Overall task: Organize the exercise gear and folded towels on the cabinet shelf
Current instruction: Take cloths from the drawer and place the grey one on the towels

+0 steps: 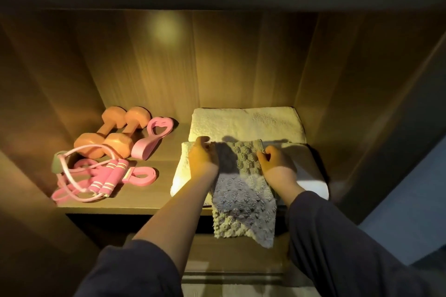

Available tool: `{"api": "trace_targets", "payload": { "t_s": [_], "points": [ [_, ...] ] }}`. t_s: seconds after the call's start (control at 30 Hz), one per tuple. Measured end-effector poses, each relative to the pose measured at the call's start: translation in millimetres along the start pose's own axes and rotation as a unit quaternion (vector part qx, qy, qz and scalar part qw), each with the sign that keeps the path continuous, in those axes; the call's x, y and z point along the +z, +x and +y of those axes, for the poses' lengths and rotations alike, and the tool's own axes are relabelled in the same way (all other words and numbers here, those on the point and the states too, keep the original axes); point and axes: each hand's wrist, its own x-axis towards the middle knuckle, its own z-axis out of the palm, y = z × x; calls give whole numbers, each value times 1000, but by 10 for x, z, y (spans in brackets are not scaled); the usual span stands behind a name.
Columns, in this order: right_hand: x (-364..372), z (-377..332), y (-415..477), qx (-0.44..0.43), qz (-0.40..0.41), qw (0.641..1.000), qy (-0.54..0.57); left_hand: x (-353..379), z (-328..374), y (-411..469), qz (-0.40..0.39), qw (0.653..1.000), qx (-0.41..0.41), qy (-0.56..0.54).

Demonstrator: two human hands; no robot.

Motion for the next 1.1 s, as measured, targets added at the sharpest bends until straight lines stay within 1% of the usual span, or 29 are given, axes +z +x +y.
{"api": "trace_targets", "payload": {
  "t_s": [0.07,0.1,0.13,0.2,0.23,0.27,0.33,0.37,0.43,0.53,0.57,0.6,0.67,0.7,0.73,0.83,0.9,1.0,1.07,1.1],
  "points": [
    [15,29,38,1,4,1000,-4,10,-106,-93,7,993,92,72],
    [9,29,42,0,14,1000,17,22,-165,-163,-9,982,143,122],
    [1,29,30,-5,32,998,49,28,-213,-246,-33,964,192,182],
    [-23,55,-72,-45,59,993,97,39,-307,-408,-86,910,278,294],
    [-34,83,-153,-90,57,991,84,34,-349,-466,-108,887,302,333],
    [-39,110,-247,-146,40,988,37,22,-389,-496,-124,868,315,363],
    [-36,161,-426,-235,-17,968,-85,-15,-429,-500,-132,847,321,403],
    [-33,181,-488,-246,-45,960,-127,-50,-436,-494,-124,843,320,414],
    [-39,220,-557,-222,-77,956,-173,-139,-469,-503,-108,843,306,429],
    [-99,264,-662,-186,-82,964,-174,-308,-566,-595,-90,843,285,447],
    [-127,284,-727,-178,-63,971,-147,-381,-599,-654,-74,852,281,435],
    [-147,310,-813,-174,-29,979,-103,-461,-631,-722,-51,869,282,404],
    [-152,384,-1028,-168,54,984,-8,-592,-714,-881,-2,899,303,317],
    [-136,430,-1130,-156,76,984,35,-629,-769,-974,5,912,295,284],
    [-112,480,-1213,-133,77,985,76,-644,-830,-1064,-13,927,265,266],
    [-14,564,-1364,-45,38,981,183,-574,-1012,-1239,-98,968,104,204],
    [49,575,-1394,-6,17,975,223,-506,-1034,-1256,-123,985,12,120],
    [129,544,-1389,16,-26,971,236,-404,-959,-1218,-152,986,-67,29],
    [162,527,-1357,28,-42,967,248,-360,-905,-1176,-166,981,-103,-1],
    [168,528,-1335,38,-47,963,264,-351,-885,-1162,-172,979,-106,0]
  ]
}}
